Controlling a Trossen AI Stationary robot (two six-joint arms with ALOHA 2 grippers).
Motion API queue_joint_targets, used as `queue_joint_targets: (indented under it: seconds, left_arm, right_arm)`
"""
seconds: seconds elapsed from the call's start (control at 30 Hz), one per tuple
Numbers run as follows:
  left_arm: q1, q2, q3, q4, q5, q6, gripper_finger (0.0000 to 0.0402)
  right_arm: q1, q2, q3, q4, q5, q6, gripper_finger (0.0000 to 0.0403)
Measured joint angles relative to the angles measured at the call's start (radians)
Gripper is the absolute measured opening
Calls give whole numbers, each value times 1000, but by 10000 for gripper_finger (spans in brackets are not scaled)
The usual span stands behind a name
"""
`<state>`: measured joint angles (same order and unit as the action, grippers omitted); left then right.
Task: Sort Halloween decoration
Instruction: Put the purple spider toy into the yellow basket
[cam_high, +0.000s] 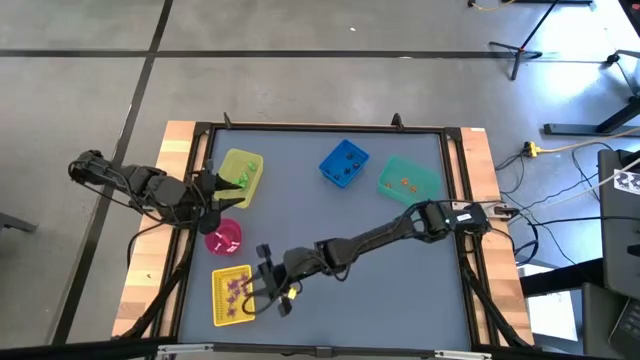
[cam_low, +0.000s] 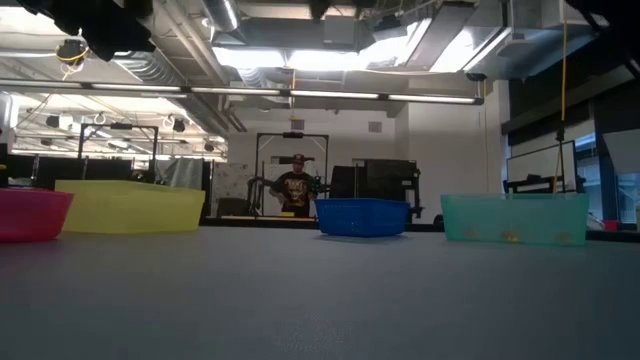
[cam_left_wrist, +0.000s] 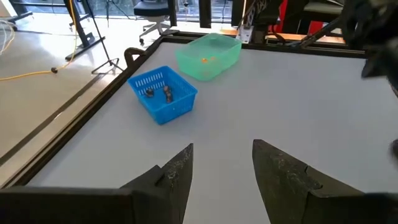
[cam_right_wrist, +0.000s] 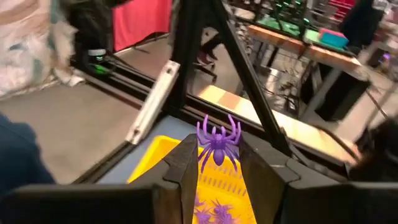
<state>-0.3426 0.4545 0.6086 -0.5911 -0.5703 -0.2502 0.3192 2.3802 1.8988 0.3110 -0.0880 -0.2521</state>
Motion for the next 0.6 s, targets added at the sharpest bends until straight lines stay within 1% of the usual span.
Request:
queue_joint_targets:
  seconds: [0.2,0.37,0.43,0.6]
  left_arm:
    - [0,0,0,1,-12,0,151]
    - [0,0,0,1,-13,0,151]
    - [0,0,0,1,-13,0,151]
    - [0,0,0,1,-13,0,151]
  right_arm:
    - [-7,63,0,88,17,106,115]
    - [-4,112,0,209,18,184,115]
    - [-4,124,0,224,20,203,115]
    - [-4,137,0,237,70,207,115]
